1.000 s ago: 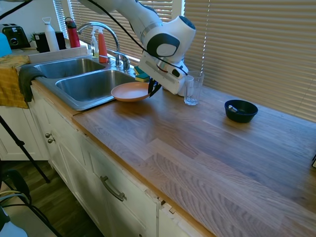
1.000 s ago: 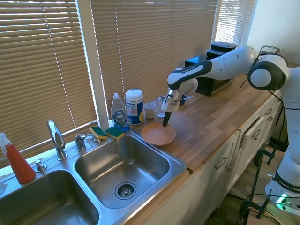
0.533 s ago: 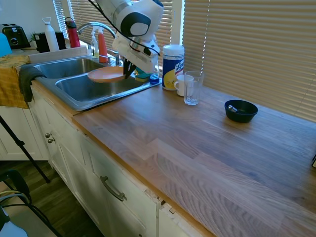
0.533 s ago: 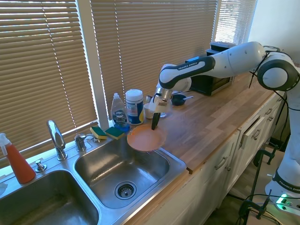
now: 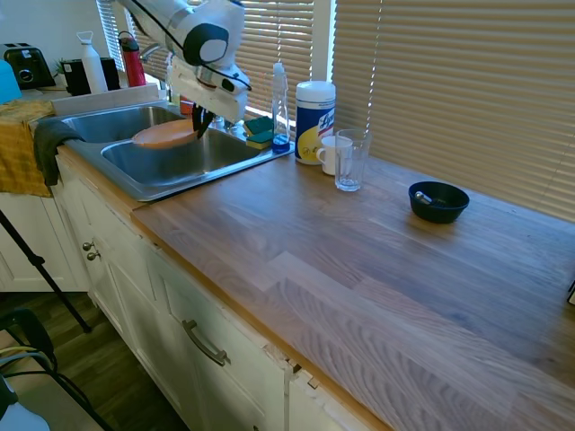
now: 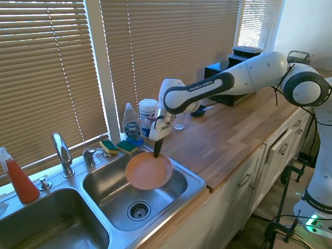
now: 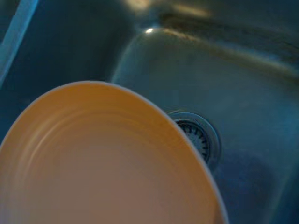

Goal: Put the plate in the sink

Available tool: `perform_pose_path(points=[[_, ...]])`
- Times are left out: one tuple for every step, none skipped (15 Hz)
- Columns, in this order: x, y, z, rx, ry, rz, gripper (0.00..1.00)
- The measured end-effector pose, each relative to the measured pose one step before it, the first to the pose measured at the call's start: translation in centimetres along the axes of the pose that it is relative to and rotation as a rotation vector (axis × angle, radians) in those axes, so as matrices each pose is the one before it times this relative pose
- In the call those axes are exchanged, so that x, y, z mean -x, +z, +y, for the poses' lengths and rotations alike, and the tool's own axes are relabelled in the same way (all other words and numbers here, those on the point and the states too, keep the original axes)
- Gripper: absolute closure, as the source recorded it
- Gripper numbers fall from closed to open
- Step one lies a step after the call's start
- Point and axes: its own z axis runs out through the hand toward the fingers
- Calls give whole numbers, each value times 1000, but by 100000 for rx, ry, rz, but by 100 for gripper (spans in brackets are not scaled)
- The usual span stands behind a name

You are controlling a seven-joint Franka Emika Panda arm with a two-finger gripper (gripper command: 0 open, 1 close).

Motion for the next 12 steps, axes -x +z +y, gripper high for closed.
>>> perform_pose_path(points=[[590, 1831, -1616, 2674, -1092, 565, 100], [354, 1976, -1490, 2432, -965, 512, 100], [95, 1836, -1231, 1817, -383, 292, 100], [-182, 1676, -945, 1369, 61, 332, 100], [-425, 1606, -627, 1236, 328, 250, 100], [-500, 1594, -356, 1258, 686, -55, 100], [-593, 1504, -125, 1067, 721, -410, 100], [-540, 1405, -20, 1038, 671, -492, 100], [-491, 1239, 41, 1085, 628, -539, 100], [-363, 1044, 86, 1205, 509, -768, 100], [-232, 825, -31, 848, 360, -529, 0], [-107, 551, -114, 696, 193, -732, 0]])
